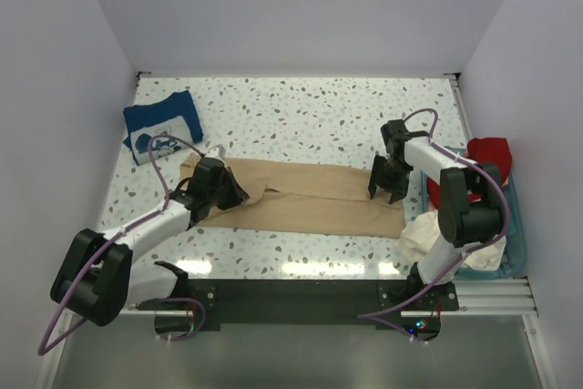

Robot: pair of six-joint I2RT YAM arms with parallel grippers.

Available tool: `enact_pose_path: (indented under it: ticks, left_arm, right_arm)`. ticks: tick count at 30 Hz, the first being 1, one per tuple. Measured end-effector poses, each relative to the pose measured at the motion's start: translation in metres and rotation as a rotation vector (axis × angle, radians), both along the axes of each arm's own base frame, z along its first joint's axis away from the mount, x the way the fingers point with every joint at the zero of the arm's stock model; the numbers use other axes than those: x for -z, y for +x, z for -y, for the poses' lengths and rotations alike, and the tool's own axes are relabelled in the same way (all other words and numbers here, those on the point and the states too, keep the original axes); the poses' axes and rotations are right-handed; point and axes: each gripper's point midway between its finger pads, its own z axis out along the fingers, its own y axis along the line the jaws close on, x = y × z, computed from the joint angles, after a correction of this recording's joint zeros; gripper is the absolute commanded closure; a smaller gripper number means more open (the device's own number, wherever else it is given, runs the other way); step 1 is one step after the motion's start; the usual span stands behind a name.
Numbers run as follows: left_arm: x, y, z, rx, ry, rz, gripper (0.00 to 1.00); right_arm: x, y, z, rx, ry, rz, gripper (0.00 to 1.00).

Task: Fold and stack the t-shirts
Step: Fold the tshirt

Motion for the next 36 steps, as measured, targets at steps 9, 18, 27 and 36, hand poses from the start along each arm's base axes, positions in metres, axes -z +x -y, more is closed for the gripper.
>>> enact_pose_path:
  ticks: [9,18,27,36]
  left_arm:
    - [0.001,-0.018,0.008,-0.017,-0.045,-0.055,0.82]
    - [0.001,-0.031,0.023,0.004,-0.107,-0.100,0.68]
    - [-0.022,-0.047,0.045,0.052,-0.243,-0.131,0.62]
    - [-0.067,-0.034,0.045,0.073,-0.234,-0.049,0.54]
  right_arm:
    - [0.002,-0.002,0.000,0.000,-0.001,-0.005,0.42]
    - [0.002,-0.002,0.000,-0.001,-0.001,-0.005,0.42]
    - [0.003,-0.003,0.000,-0.001,-0.002,-0.010,0.42]
    - [-0.001,0.002,0.000,-0.001,-0.001,0.000,0.42]
